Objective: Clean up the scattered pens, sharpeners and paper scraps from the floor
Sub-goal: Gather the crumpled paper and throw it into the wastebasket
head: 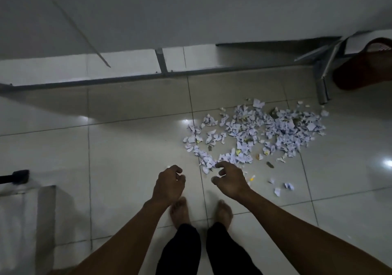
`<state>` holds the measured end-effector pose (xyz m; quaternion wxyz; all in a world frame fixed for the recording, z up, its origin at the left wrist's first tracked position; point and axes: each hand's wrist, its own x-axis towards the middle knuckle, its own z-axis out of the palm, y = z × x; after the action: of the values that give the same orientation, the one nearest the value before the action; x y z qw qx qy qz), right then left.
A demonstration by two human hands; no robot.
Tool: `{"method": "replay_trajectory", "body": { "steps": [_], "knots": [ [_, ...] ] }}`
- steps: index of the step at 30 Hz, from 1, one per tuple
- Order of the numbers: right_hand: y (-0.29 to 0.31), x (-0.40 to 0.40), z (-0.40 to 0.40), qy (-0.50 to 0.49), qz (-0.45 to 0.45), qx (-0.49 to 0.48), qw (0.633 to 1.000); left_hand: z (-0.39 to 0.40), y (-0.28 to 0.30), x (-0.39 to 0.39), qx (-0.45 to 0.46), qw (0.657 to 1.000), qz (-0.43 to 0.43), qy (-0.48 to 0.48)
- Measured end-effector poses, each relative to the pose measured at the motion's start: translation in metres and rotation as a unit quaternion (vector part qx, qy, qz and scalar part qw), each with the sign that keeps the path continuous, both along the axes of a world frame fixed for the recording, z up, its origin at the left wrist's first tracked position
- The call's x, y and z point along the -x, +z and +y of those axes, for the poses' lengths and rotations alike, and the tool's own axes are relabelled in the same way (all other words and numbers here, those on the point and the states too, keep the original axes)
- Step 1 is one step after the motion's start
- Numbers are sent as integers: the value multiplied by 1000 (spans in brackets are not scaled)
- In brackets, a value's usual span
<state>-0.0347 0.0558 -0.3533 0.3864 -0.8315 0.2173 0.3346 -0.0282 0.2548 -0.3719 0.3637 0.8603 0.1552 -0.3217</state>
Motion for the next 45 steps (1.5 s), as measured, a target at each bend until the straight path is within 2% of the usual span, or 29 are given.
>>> {"method": "replay_trajectory", "body": {
  "steps": [8, 13, 17, 20, 22, 26, 27, 30, 32, 34, 38, 40, 45],
  "knots": [
    [-193, -9, -6, 82, -35, 13, 996, 24, -209, 8, -55, 997, 15, -57],
    [-308, -9, -9, 225, -80, 39, 970, 59, -309, 14, -85, 985, -31, -146],
    [-378, -3, -12, 290, -175, 43, 940, 89, -380, 16, -114, 944, -77, -300],
    [-416, -3, -13, 297, -279, 42, 912, 95, -410, 13, -105, 910, -164, -365],
    [-429, -9, -15, 291, -327, 46, 898, 97, -418, 10, -135, 899, -189, -370],
    [-442, -11, -16, 258, -401, 61, 877, 96, -436, 11, -128, 870, -206, -430],
    [-444, -10, -17, 259, -408, 70, 872, 95, -437, 7, -132, 871, -185, -435],
    [-450, -4, -22, 292, -411, 99, 858, 84, -438, -9, -159, 847, -209, -462],
    [-452, 1, -31, 319, -401, 122, 850, 78, -427, -23, -165, 843, -220, -463],
    [-452, 4, -39, 326, -388, 141, 850, 73, -418, -35, -160, 855, -246, -428],
    [-451, 22, -53, 268, -345, 188, 880, 53, -424, -50, -117, 908, -293, -276],
    [-456, 31, -55, 244, -320, 205, 892, 39, -432, -62, -104, 915, -314, -231],
    [-477, 39, -34, 173, -315, 180, 916, 13, -436, -102, -82, 913, -352, -189]
  ]
}}
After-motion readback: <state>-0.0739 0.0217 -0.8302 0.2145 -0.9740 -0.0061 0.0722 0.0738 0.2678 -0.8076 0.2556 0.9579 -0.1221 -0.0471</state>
